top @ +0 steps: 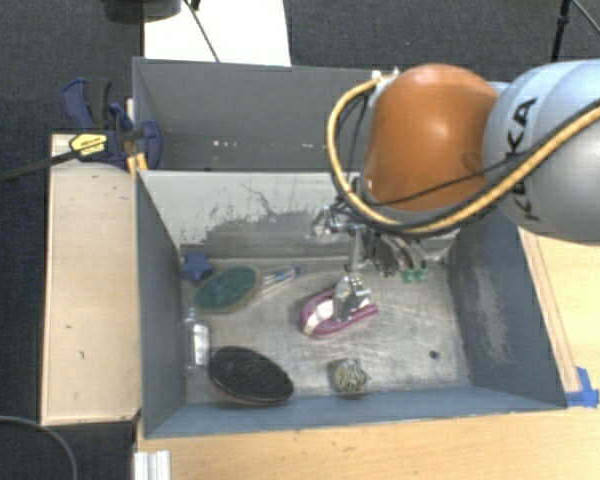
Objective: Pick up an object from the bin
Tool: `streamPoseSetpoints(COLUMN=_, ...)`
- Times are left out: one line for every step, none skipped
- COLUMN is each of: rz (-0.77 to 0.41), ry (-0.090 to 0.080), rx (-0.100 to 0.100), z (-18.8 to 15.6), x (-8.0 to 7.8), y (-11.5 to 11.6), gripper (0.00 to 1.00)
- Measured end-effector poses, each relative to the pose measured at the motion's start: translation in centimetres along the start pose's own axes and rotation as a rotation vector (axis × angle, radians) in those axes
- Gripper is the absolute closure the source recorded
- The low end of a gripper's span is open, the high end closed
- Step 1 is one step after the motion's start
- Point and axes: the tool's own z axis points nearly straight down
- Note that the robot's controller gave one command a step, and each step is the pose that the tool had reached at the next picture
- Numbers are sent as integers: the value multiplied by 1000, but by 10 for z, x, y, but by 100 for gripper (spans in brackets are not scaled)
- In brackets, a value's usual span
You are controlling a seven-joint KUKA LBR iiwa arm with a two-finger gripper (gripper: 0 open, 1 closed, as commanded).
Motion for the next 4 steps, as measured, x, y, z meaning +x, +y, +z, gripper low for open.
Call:
streamPoseSetpoints(rz=58, ry=7, rx=1, z=100, x=-36, y=-42, gripper=0)
streamPoseSetpoints(rz=5, ry=-15, rx=0, z=137, x=-38, y=-51, gripper=0)
streamPoseSetpoints(rz=8, ry=14, rx=-1, z=139, x=-33, y=-51, gripper=100)
streamPoseSetpoints(rz=-97, ry=6, rx=-3, z=140, x=-27, y=-49, gripper=100)
